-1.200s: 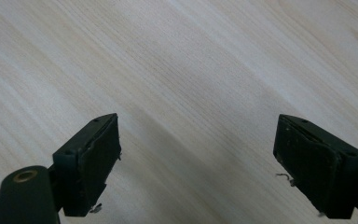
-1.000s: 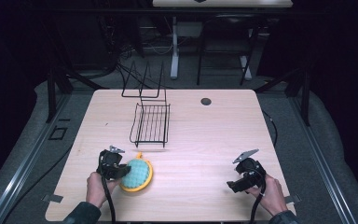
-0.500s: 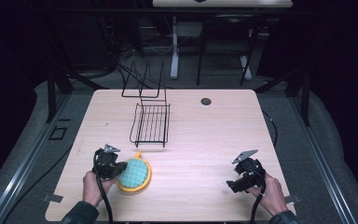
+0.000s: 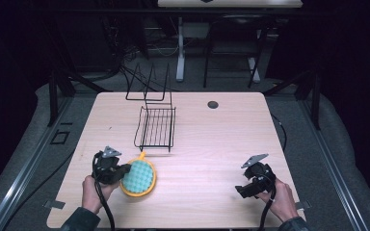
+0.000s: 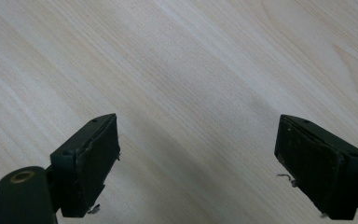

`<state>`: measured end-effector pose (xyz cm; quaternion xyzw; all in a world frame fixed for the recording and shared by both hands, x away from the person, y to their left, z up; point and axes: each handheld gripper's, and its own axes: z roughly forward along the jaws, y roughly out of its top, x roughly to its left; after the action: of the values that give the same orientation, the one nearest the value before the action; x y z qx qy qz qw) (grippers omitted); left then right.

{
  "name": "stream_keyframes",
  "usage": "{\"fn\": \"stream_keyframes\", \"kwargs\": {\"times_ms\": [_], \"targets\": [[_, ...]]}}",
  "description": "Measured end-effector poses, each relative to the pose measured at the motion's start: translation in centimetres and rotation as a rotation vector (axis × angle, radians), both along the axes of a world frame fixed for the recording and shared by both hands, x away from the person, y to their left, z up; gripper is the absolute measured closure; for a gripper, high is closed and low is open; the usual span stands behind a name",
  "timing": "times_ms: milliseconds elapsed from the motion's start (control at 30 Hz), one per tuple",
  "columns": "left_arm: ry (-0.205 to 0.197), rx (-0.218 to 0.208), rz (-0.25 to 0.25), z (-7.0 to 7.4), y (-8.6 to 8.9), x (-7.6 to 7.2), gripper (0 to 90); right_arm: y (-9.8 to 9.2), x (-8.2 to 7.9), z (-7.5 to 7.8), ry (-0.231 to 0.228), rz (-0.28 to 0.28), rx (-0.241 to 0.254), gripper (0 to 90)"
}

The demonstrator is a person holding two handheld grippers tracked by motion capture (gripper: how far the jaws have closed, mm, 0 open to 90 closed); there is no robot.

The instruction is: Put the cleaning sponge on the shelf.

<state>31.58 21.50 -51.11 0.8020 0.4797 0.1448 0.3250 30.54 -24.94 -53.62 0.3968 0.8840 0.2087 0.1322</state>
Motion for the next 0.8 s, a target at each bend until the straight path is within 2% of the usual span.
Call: {"fn": "stream_keyframes", "kwargs": {"times_ms": [133, 200, 433, 700, 800], "targets": [[-0.023, -0.001, -0.009, 0.4, -0.2, -0.4, 88.6, 0.1, -0.1, 0.0, 0.0, -0.002, 0.001, 12.9], [-0.019, 0.003, -0.019, 0.6, -0.1, -0.4, 88.6, 0.1, -0.1, 0.1, 0.001, 0.001, -0.004, 12.5], [-0.029, -0.01, -0.011, 1.0, 0.2, -0.3, 88.5, 0.0, 0.0, 0.0, 0.004, -0.003, -0.003, 9.8], [-0.073, -0.021, -0.011, 2.0, 0.5, -0.6, 88.6, 0.1, 0.0, -0.1, 0.016, -0.008, -0.004, 5.4], [-0.072, -0.023, -0.012, 2.1, 0.4, -0.5, 88.6, 0.0, 0.1, -0.3, 0.017, -0.001, -0.014, 4.4]]}}
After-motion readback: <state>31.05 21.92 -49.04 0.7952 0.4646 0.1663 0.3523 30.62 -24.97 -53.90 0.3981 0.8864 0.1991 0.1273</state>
